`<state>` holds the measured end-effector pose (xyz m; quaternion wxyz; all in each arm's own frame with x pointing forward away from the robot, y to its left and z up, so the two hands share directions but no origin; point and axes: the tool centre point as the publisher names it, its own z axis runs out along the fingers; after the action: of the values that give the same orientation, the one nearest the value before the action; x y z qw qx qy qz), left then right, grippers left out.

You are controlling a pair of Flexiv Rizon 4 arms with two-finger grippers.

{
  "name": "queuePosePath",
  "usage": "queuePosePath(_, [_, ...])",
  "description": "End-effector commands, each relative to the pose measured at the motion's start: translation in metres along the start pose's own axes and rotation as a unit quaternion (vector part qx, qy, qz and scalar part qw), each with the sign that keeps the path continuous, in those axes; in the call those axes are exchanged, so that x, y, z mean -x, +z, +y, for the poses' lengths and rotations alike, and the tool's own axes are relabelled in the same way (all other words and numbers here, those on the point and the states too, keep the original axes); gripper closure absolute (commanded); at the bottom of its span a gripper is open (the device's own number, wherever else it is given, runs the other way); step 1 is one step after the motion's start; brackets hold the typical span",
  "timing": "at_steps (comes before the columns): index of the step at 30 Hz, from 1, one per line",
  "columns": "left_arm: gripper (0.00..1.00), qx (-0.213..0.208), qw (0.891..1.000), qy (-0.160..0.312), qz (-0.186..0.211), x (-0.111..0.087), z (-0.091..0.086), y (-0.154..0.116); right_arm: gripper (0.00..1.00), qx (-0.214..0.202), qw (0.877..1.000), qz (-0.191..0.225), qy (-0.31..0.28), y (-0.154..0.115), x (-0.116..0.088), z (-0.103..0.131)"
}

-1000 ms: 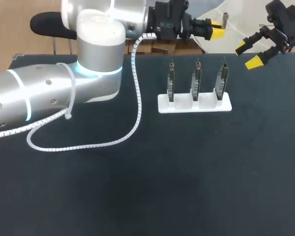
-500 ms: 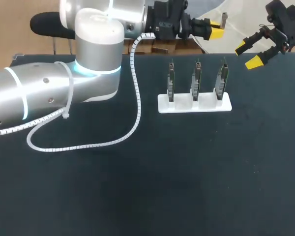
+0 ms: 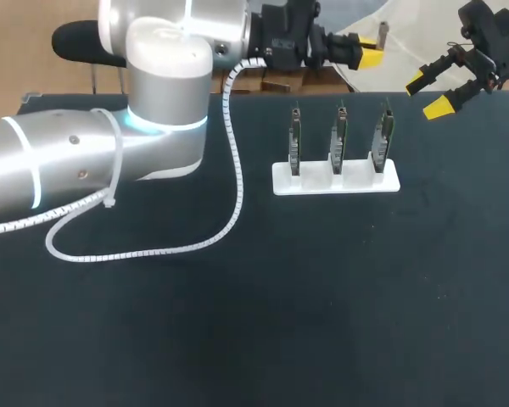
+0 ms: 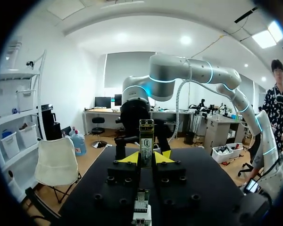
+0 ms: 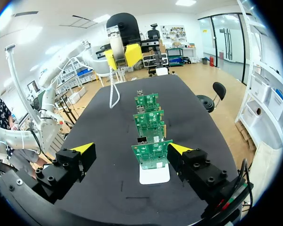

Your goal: Pick up the optical module with the left hand, and insert it into the network port with the right hand.

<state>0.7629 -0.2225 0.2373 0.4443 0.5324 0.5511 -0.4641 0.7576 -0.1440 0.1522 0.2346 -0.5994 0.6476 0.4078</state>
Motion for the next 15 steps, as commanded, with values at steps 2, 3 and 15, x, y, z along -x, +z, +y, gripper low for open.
queuePosePath(2, [1.00,0.002,1.000,-0.019,-0.008,-0.007,-0.005,0.012,0.00,0.000,1.000,0.000,0.000,0.000,0.000,0.000])
queuePosePath(3, [1.00,0.001,1.000,-0.025,-0.019,-0.009,-0.006,0.016,0.00,0.000,1.000,0.000,0.000,0.000,0.000,0.000])
queuePosePath(15, [1.00,0.009,0.999,-0.031,-0.025,-0.015,-0.007,0.030,0.00,0.000,1.000,0.000,0.000,0.000,0.000,0.000])
